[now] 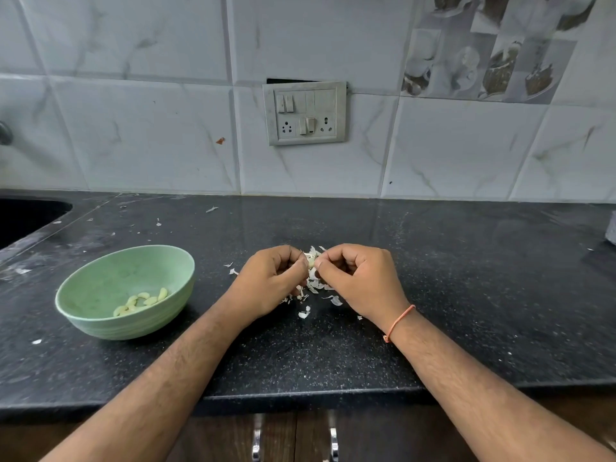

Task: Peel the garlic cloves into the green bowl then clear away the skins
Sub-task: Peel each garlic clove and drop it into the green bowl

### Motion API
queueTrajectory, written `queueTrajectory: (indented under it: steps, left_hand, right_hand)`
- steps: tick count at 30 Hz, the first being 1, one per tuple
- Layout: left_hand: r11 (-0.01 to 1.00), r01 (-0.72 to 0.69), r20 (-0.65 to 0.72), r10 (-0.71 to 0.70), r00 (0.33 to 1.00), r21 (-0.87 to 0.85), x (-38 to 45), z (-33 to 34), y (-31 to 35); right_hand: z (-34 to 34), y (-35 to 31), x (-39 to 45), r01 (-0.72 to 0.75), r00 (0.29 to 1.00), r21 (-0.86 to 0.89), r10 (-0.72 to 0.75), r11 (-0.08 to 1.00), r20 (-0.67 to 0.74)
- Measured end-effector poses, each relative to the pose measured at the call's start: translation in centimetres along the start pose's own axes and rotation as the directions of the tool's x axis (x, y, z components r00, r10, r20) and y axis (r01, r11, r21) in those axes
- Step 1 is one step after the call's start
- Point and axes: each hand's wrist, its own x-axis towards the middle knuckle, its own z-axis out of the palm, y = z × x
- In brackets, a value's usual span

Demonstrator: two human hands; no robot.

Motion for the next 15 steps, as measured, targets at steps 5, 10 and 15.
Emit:
queueTrajectory:
  steps: [5, 10, 15]
  left_hand:
    - [0.998, -0.003, 0.033, 0.005, 0.999, -0.061, -0.1, 0.1, 0.3]
    - [0.995, -0.003, 0.038, 0.007, 0.999, -0.098, 0.1, 0.2, 0.1]
    - [0.992, -0.005, -0.035, 0.001, 0.999, -0.122, 0.2, 0.3, 0.1]
  right_hand:
    - [0.0, -0.5, 0.4, -0.239, 0.969, 0.319, 0.205, 0.917, 0.136]
    - [-0.1, -1.3, 0.3, -0.350, 0.933, 0.489, 0.247, 0.799, 0.263]
    - [-0.5, -1.0, 0.6, -0.304, 0.953, 0.516, 0.241, 0.801, 0.185]
